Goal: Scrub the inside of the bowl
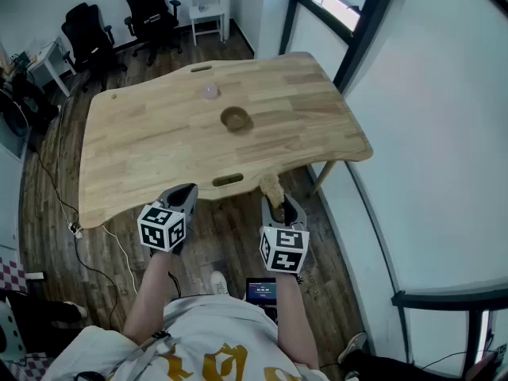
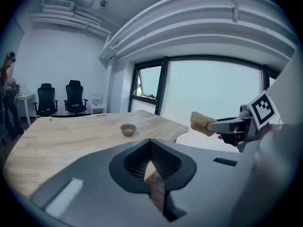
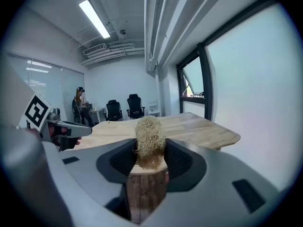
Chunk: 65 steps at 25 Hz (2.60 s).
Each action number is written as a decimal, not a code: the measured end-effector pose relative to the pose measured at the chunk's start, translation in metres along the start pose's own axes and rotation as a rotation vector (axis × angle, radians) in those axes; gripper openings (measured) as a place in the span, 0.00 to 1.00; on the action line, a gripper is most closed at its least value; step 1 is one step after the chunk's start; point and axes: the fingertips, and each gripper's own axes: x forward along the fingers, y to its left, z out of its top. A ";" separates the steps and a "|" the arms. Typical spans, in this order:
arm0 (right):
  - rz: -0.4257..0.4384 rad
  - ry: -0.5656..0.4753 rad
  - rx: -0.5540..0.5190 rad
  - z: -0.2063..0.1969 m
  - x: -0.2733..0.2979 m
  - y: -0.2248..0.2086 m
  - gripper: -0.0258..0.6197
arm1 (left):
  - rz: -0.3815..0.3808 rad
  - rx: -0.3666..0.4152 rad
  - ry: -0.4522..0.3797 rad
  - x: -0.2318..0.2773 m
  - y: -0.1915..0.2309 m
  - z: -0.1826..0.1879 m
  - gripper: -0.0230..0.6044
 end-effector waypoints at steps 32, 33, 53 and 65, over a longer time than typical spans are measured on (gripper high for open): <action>0.302 -0.026 0.040 0.001 0.023 -0.051 0.31 | -0.020 -0.379 -0.177 0.060 -0.033 0.022 0.04; 0.302 -0.015 0.036 0.004 0.038 -0.051 0.31 | -0.014 -0.383 -0.180 0.071 -0.022 0.027 0.04; 0.194 0.058 0.161 0.080 0.262 -0.076 0.31 | 0.002 -0.330 -0.082 0.246 0.160 0.088 0.04; 0.261 0.135 0.120 0.079 0.315 -0.059 0.31 | 0.011 -0.392 -0.079 0.273 0.193 0.088 0.04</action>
